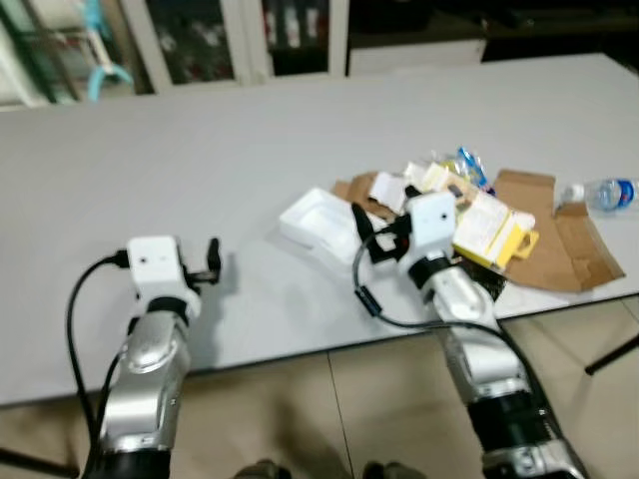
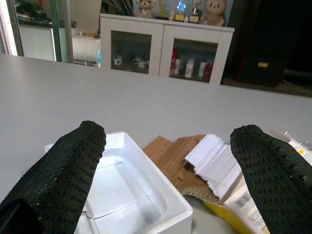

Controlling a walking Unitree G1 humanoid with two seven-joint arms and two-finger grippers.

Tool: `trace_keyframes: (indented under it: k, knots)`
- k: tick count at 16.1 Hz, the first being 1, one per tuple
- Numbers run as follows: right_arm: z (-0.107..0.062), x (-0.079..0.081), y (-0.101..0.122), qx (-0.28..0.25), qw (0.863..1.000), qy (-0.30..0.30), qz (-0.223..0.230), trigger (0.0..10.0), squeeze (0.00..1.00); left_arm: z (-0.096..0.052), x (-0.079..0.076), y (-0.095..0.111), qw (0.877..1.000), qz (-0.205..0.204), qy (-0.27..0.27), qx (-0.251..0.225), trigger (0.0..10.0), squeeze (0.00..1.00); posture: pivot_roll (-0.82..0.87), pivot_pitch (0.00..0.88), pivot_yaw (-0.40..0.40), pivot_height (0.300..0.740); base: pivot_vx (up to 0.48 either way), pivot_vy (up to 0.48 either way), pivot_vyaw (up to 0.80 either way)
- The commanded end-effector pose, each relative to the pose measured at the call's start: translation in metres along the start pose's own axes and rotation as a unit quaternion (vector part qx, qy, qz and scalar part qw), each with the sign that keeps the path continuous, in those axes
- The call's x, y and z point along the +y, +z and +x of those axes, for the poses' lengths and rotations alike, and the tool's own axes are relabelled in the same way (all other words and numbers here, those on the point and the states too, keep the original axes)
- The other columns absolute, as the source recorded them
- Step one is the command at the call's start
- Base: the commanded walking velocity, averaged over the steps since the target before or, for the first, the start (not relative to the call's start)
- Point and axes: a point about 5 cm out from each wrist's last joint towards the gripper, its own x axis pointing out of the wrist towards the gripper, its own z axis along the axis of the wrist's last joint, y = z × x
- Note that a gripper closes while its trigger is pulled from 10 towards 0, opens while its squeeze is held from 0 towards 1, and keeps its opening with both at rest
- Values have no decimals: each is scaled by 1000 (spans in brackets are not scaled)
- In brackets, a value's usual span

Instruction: Picking trash to rubbish bin

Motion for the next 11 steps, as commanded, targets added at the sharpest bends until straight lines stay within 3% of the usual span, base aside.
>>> trace_keyframes:
  k: [1,5,11]
  knots:
    - [0,-2,5,-9,1000,-7,-1,10000,0,5,-6,1,1000,-4,-17,8,10000,0,-65,108,40,740,0,0,0]
    - [-2,-2,4,-6,1000,-7,3,10000,0,5,-16,-2,999,-11,-34,16,10000,0,-72,110,41,740,0,0,0]
    - [-2,-4,3,0,1000,1,1,10000,0,6,-11,-3,999,-16,-18,24,10000,0,-75,114,35,740,0,0,0]
